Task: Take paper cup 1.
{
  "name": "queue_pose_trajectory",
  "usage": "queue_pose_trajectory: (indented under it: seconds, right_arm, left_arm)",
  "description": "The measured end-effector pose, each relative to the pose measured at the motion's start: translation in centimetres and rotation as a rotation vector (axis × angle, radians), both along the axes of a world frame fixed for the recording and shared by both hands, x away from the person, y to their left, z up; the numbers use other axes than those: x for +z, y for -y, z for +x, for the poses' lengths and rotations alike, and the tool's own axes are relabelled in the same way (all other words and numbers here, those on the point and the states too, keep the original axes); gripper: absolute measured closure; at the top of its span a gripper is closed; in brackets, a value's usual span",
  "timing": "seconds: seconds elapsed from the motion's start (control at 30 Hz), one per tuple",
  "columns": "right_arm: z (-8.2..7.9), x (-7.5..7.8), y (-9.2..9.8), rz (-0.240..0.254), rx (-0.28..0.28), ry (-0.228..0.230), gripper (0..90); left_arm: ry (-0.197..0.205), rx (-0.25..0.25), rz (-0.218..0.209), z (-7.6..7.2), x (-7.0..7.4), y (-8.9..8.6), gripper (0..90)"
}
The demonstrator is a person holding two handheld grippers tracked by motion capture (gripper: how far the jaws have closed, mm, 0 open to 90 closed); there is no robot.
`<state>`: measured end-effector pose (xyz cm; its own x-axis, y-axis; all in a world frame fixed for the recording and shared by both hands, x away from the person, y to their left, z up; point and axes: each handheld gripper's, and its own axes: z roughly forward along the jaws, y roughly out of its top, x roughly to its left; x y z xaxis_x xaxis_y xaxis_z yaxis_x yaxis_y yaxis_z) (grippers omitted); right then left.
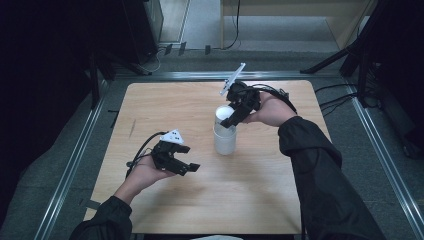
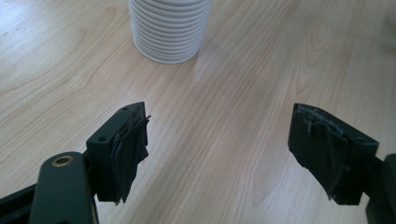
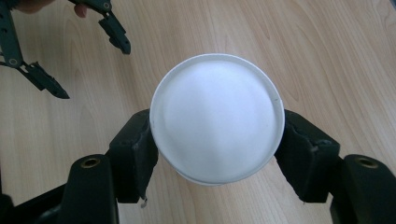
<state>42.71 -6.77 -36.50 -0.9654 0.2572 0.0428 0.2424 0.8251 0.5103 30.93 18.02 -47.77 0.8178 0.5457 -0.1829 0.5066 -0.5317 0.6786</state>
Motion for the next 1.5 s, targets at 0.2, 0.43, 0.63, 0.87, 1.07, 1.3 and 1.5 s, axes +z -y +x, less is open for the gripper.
queue_pose_trajectory:
  seconds: [0.2,0.43,0.63,0.87,1.07,1.3,1.5]
  right_arm:
    - [0.1,1.2,0.2,0.013,-0.009,-0.01,34.2]
    - [-0.2,3.5,0.5,0.041,-0.013,-0.01,34.5]
    - [-1.1,5.9,1.5,0.068,-0.023,0.029,34.9]
    - [-3.0,8.3,3.5,0.134,-0.042,0.03,35.0]
    - [-5.3,7.6,4.4,0.112,-0.006,-0.002,35.2]
    - [-8.1,4.4,5.3,0.108,0.052,-0.021,35.4]
    - [-9.2,1.6,5.2,0.117,0.1,-0.025,35.4]
  left_arm:
    - [-0.002,0.003,-0.006,0.1,0.1,-0.1,20.1]
    - [-0.009,0.005,-0.013,0.1,0.0,-0.2,20.0]
    - [0.0,0.033,-0.007,0.3,0.1,-0.4,16.8]
    - [-0.014,0.051,-0.028,0.5,0.2,-0.6,14.2]
    - [-0.009,0.039,-0.038,0.3,0.4,-0.5,14.2]
    - [-0.005,0.031,-0.049,0.2,0.5,-0.4,13.6]
    - [-0.004,0.007,-0.063,0.0,0.6,-0.1,13.3]
